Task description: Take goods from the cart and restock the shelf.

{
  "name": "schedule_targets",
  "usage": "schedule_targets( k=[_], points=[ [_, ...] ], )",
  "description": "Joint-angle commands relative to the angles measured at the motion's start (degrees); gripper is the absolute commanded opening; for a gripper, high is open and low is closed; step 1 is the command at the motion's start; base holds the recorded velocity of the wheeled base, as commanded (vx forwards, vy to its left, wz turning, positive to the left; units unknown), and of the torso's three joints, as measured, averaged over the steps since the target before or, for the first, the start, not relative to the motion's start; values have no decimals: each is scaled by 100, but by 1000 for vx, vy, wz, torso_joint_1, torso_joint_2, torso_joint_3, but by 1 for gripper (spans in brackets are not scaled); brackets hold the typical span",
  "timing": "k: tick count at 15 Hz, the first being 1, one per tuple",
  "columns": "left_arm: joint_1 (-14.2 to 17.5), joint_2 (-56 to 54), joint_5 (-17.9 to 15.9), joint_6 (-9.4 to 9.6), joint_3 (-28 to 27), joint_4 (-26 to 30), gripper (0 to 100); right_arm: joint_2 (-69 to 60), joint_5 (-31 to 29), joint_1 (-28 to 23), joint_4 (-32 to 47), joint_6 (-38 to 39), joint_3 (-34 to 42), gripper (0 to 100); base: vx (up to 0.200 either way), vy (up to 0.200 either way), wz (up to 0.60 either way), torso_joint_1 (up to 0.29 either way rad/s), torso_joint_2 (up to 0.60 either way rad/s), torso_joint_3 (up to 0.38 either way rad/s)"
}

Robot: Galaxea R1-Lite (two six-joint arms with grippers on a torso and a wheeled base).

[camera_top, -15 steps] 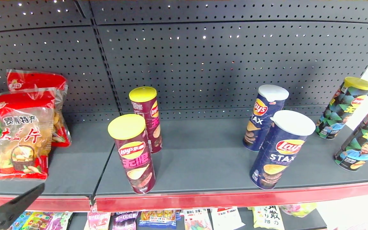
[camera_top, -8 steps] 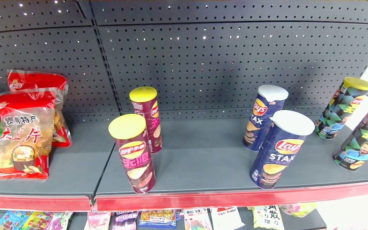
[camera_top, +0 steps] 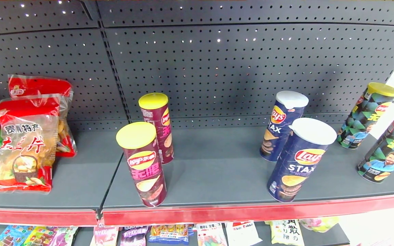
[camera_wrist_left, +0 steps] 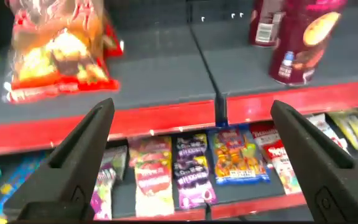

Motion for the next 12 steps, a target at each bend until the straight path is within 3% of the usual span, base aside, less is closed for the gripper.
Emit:
schedule_targets(
  k=[1,12],
  points=[
    [2,-9,154,-41,2,-2,100,7,-2,1,-1,0,-6,100,0,0,0,0,0,0],
    [2,-9,172,-5,2,-2,100,7,68,1,-1,-18,2,100,0,0,0,0,0,0]
  ],
)
